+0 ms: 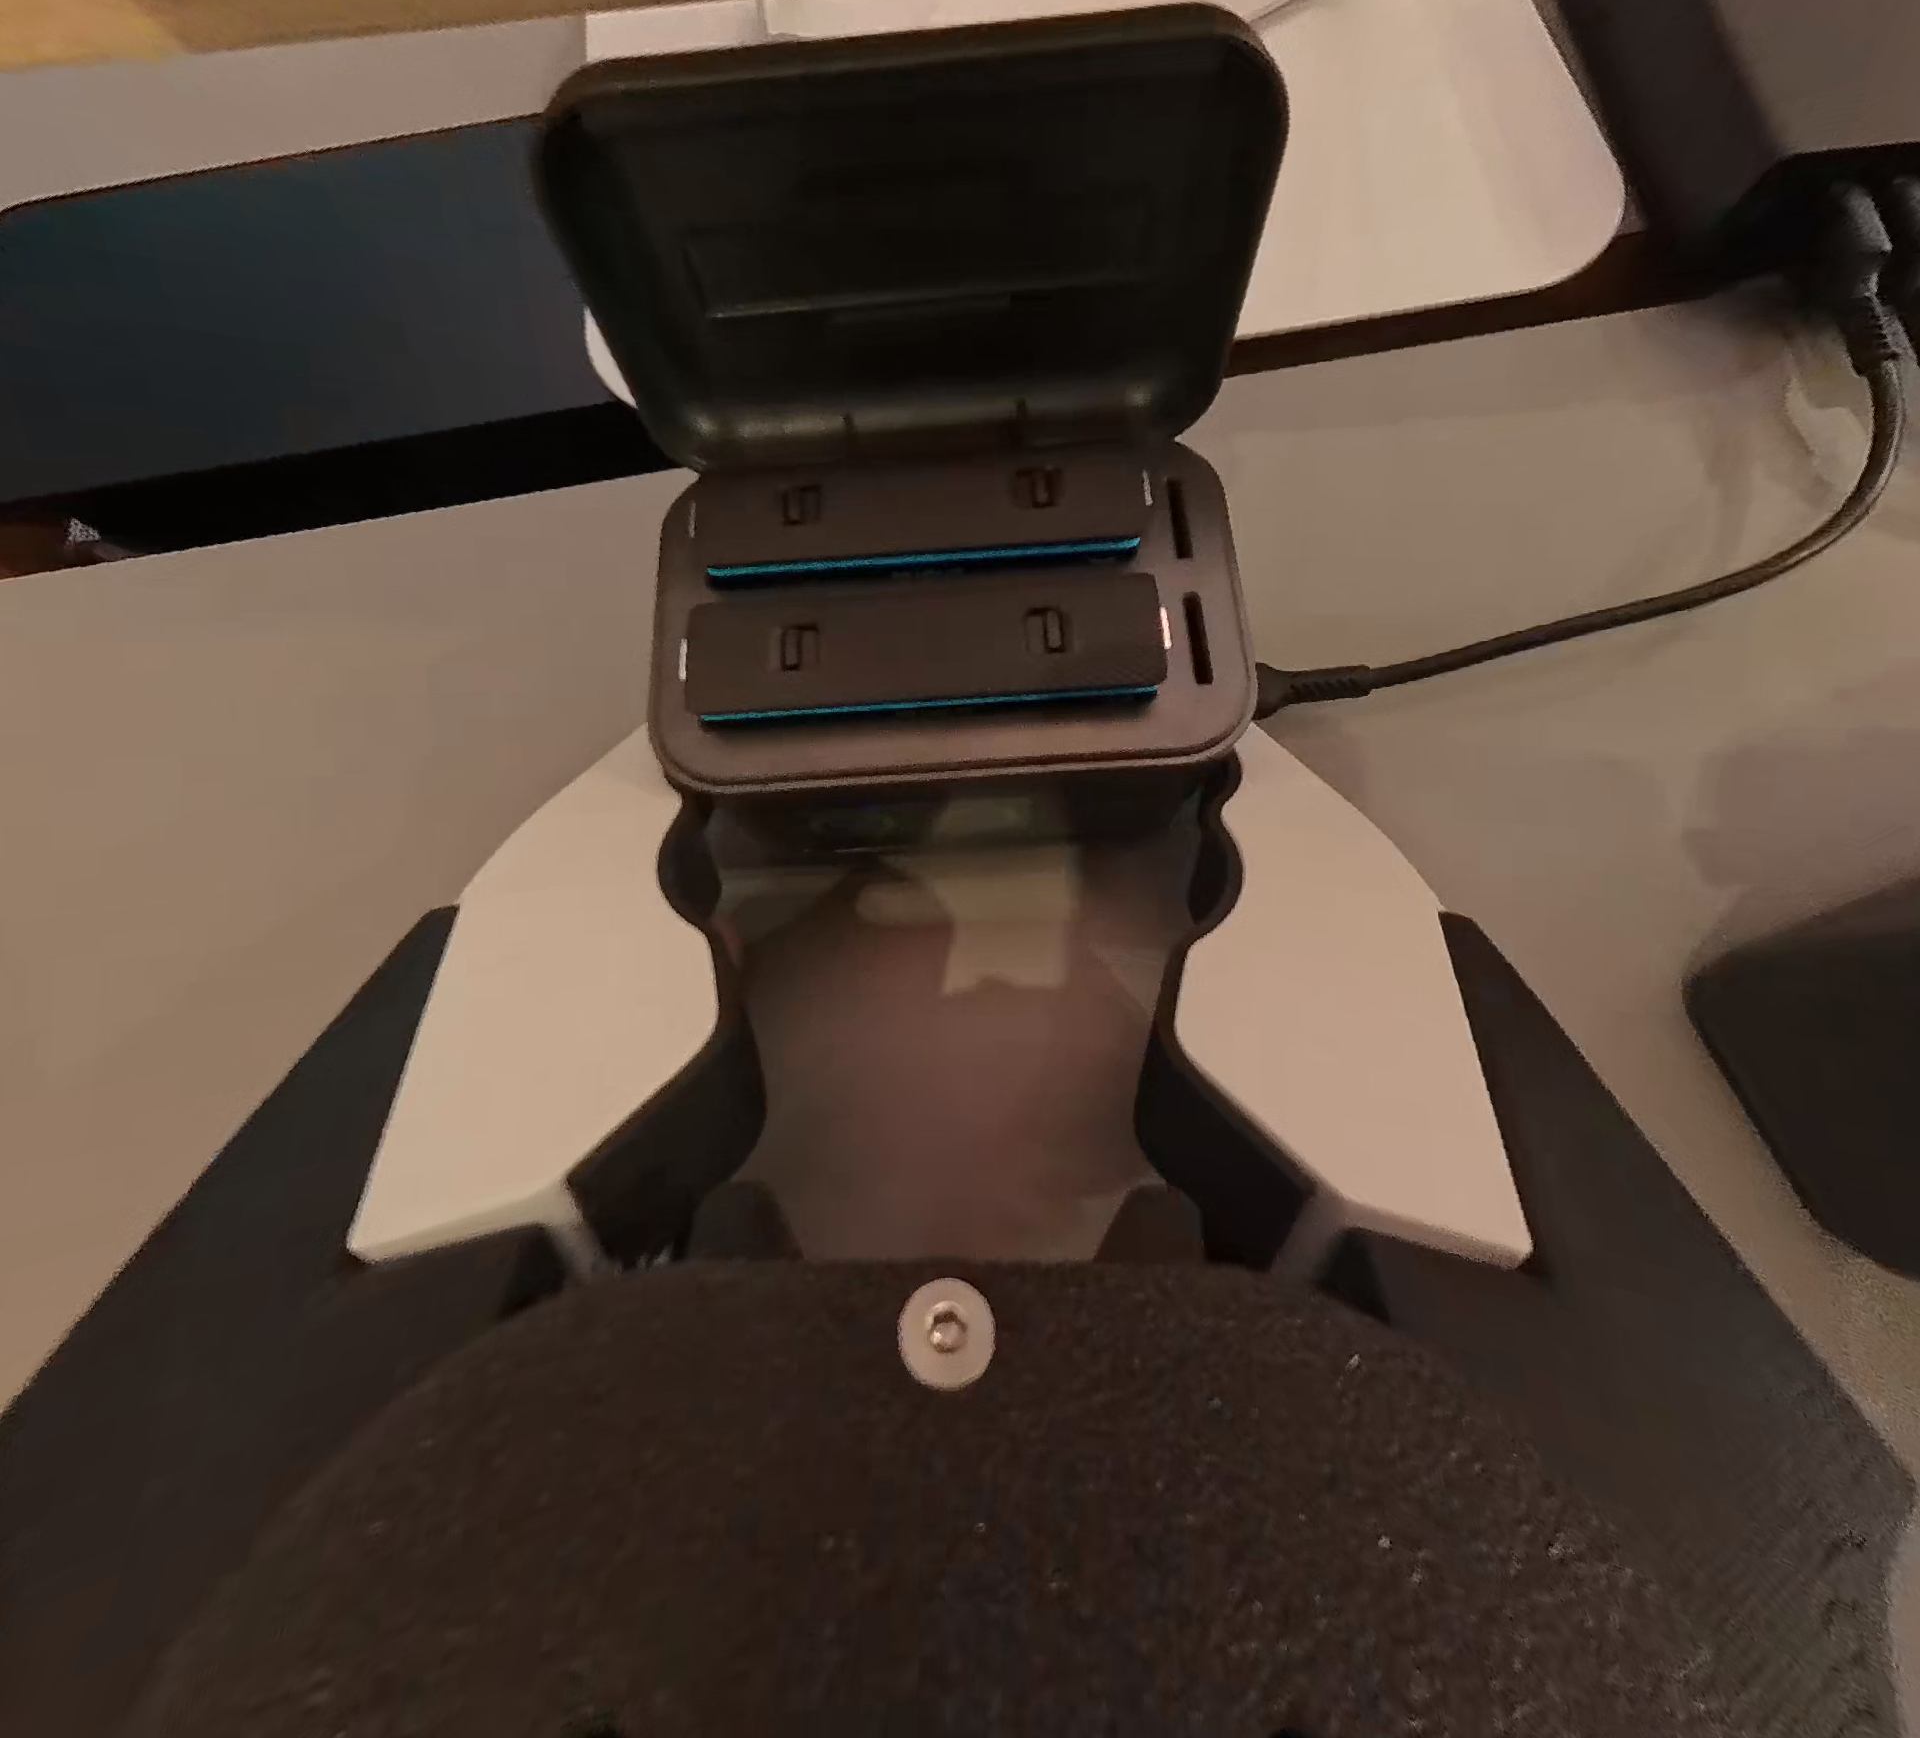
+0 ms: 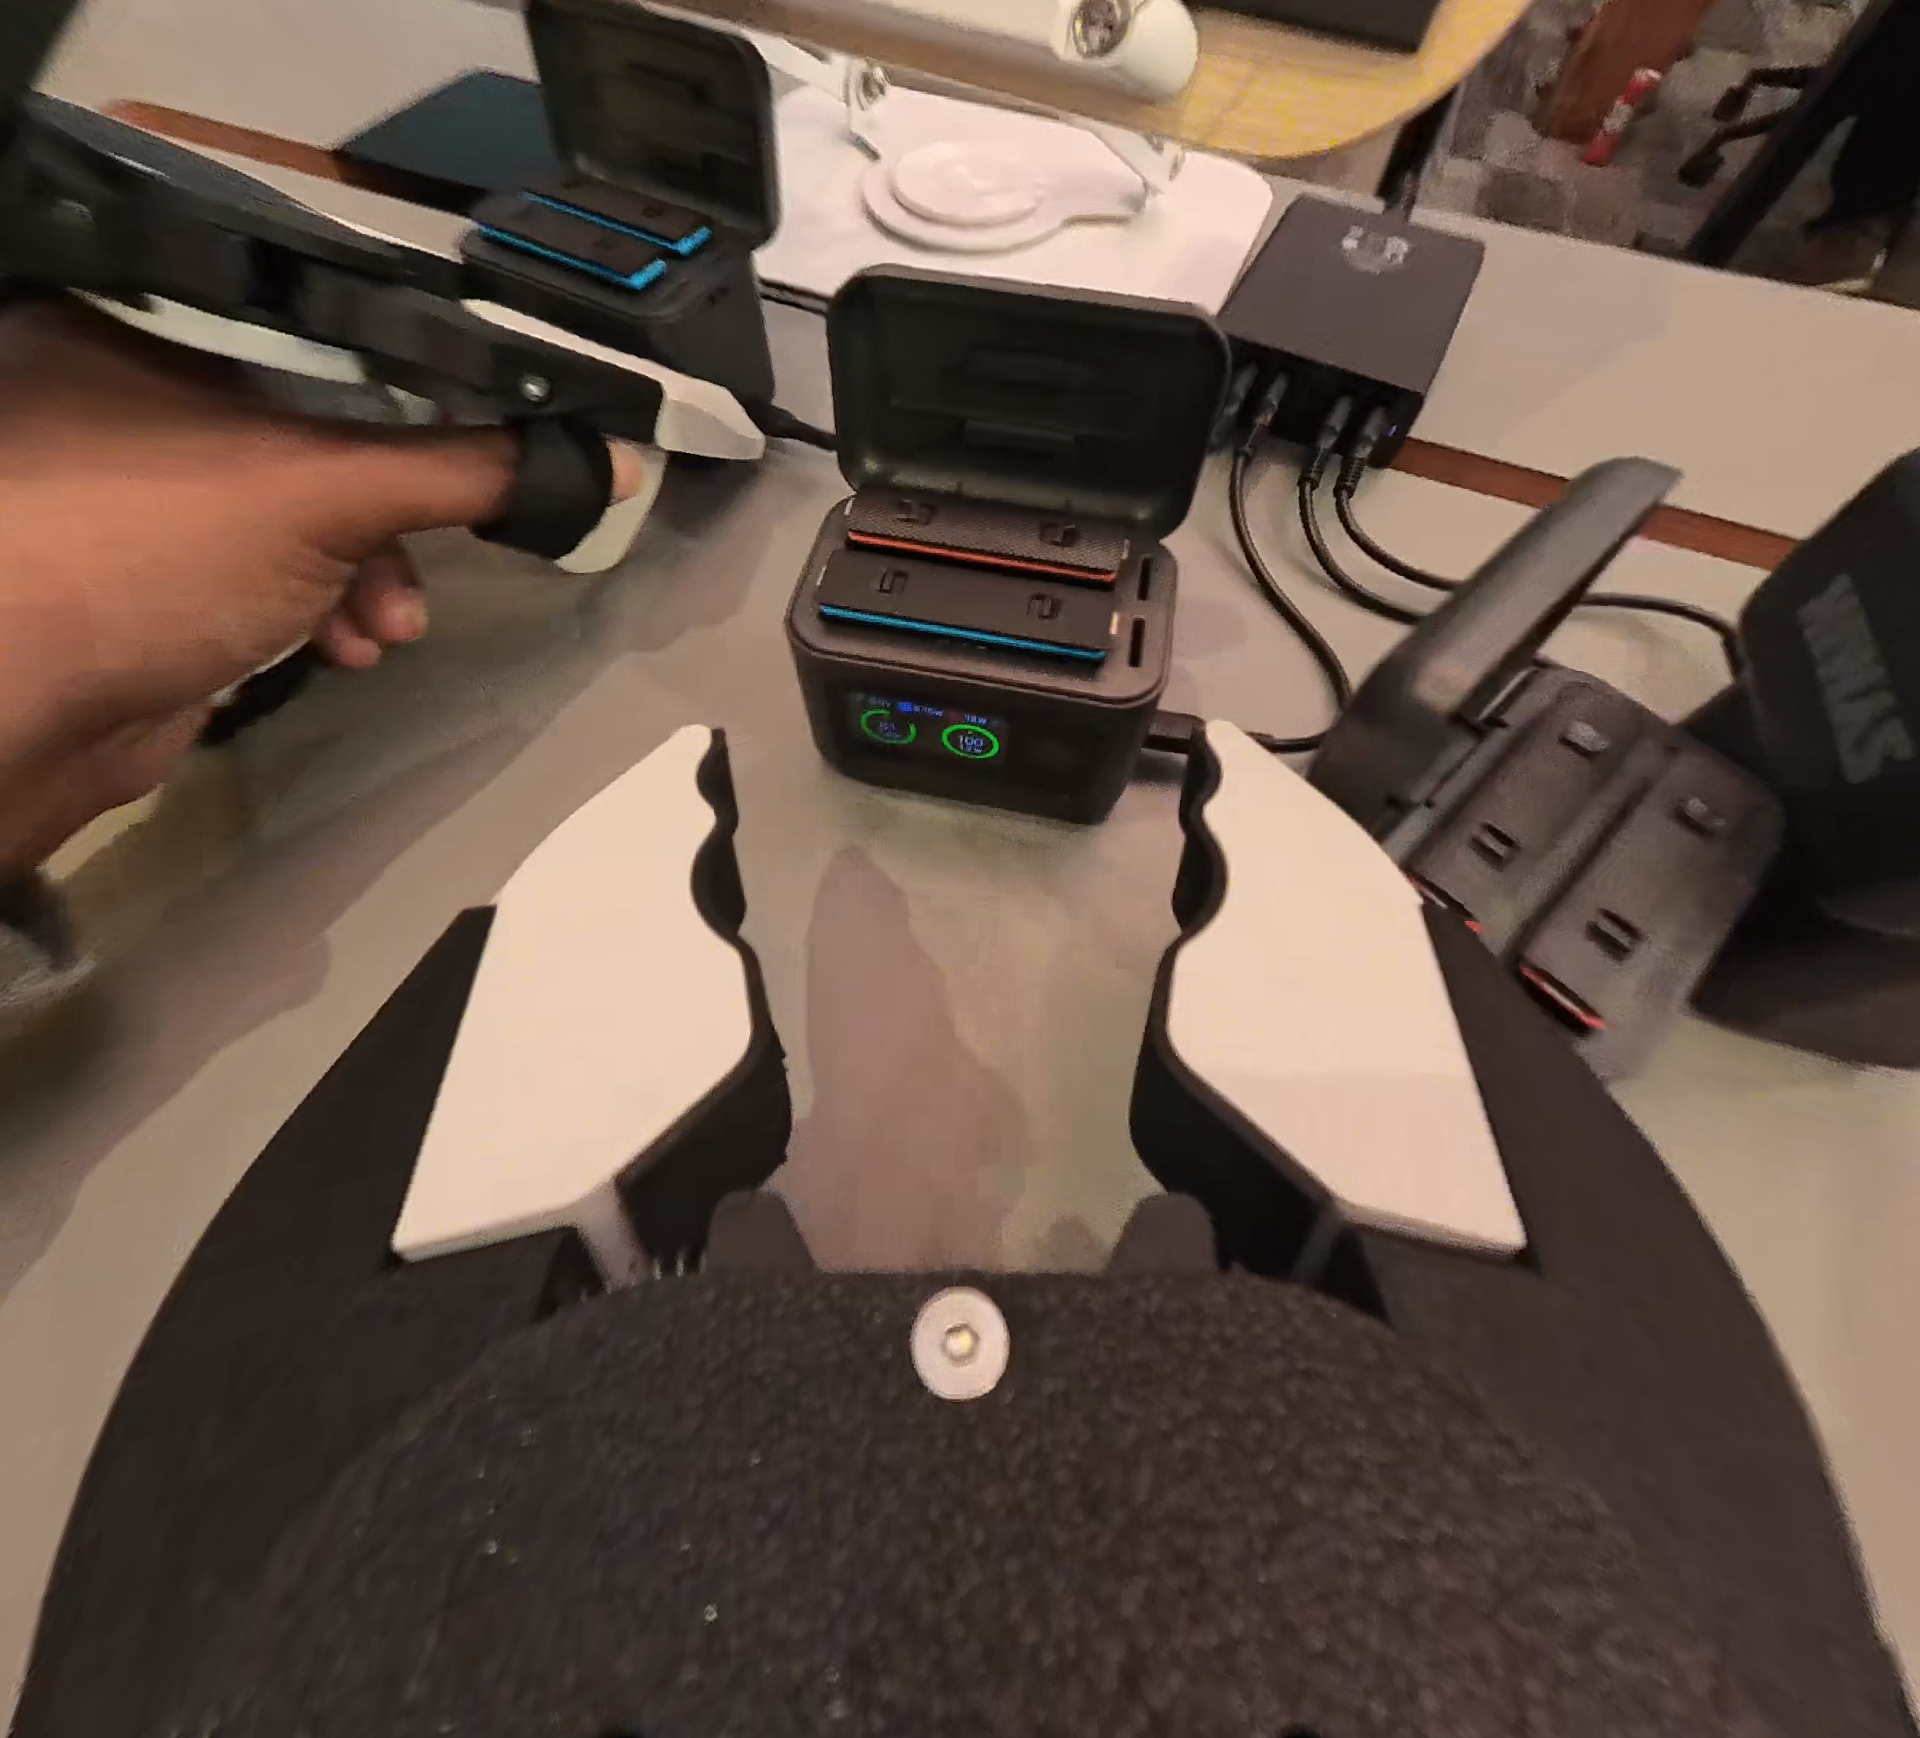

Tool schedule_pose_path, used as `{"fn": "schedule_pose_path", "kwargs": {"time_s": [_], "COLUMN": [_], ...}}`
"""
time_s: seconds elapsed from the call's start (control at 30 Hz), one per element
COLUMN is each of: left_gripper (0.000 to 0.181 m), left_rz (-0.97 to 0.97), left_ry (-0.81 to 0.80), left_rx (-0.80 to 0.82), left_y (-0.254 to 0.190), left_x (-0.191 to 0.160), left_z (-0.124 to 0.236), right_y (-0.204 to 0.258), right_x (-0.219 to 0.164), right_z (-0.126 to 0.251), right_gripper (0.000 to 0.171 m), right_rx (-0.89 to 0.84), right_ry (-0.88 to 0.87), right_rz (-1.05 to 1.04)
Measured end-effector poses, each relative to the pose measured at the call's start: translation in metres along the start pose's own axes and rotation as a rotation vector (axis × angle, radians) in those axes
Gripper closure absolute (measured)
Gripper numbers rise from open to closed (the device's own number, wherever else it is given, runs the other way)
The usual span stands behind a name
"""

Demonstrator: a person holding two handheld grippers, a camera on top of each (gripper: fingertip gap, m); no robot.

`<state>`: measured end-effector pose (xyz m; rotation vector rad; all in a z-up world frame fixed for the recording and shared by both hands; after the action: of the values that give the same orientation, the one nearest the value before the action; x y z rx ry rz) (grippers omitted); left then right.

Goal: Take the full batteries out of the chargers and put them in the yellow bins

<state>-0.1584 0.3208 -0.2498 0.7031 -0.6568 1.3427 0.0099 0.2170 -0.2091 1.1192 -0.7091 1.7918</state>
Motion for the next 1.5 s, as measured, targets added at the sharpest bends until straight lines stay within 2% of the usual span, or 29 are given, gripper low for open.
{"fn": "schedule_pose_path", "kwargs": {"time_s": [0.17,0.3,0.37,0.4,0.43,0.5,0.63,0.8,0.83,0.9,0.97,1.07,1.13,1.23,1.33,1.47,1.5], "left_gripper": [0.091,0.093,0.105,0.124,0.132,0.131,0.148,0.181,0.179,0.163,0.139,0.085,0.068,0.064,0.070,0.112,0.115], "left_rz": [-0.017,-0.023,-0.021,-0.021,-0.028,-0.049,-0.052,-0.094,-0.088,-0.058,-0.024,-0.084,-0.143,-0.192,-0.254,-0.283,-0.289], "left_ry": [-0.001,0.000,-0.014,-0.027,-0.043,-0.021,-0.046,-0.127,-0.135,-0.136,-0.141,-0.056,0.011,-0.008,-0.005,-0.047,-0.051], "left_rx": [-0.009,-0.019,-0.010,0.008,0.009,0.002,-0.064,-0.252,-0.248,-0.211,-0.186,-0.162,-0.177,-0.212,-0.286,-0.362,-0.375], "left_y": [-0.006,-0.017,-0.020,-0.017,-0.017,-0.018,-0.024,-0.030,-0.026,-0.013,-0.003,0.005,0.005,-0.002,-0.014,-0.026,-0.029], "left_x": [-0.012,-0.029,-0.037,-0.041,-0.044,-0.051,-0.056,-0.056,-0.057,-0.057,-0.053,-0.055,-0.058,-0.048,-0.042,-0.038,-0.039], "left_z": [0.015,0.037,0.051,0.059,0.064,0.070,0.084,0.099,0.100,0.097,0.093,0.076,0.064,0.054,0.047,0.051,0.054], "right_y": [0.002,0.010,0.013,0.013,0.012,0.007,-0.008,-0.028,-0.031,-0.035,-0.038,-0.036,-0.032,-0.024,-0.014,0.011,0.017], "right_x": [0.007,0.010,0.011,0.011,0.012,0.014,0.018,0.022,0.023,0.024,0.026,0.030,0.031,0.031,0.031,0.028,0.026], "right_z": [0.025,0.029,0.030,0.030,0.031,0.032,0.037,0.043,0.044,0.045,0.047,0.050,0.049,0.048,0.047,0.047,0.046], "right_gripper": [0.093,0.094,0.094,0.094,0.094,0.094,0.096,0.102,0.102,0.103,0.104,0.105,0.105,0.106,0.110,0.119,0.120], "right_rx": [0.068,0.111,0.124,0.126,0.127,0.123,0.096,0.065,0.062,0.061,0.063,0.090,0.113,0.144,0.205,0.355,0.381], "right_ry": [-0.069,-0.099,-0.106,-0.108,-0.111,-0.118,-0.144,-0.190,-0.198,-0.216,-0.241,-0.278,-0.290,-0.292,-0.291,-0.265,-0.253], "right_rz": [0.015,0.030,0.036,0.034,0.027,0.006,-0.032,-0.088,-0.099,-0.113,-0.119,-0.110,-0.097,-0.067,-0.034,0.028,0.052]}}
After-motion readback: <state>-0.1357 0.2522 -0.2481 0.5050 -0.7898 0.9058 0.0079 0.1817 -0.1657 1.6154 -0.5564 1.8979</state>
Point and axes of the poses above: each gripper's, where its closed fingertips meet, z back along the fingers, x out of its top, y = z × x across the jaws, the point moved 3 cm from there along z, back along the fingers, and after that the axes turned 1 degree about x, right-handed, at the moved point
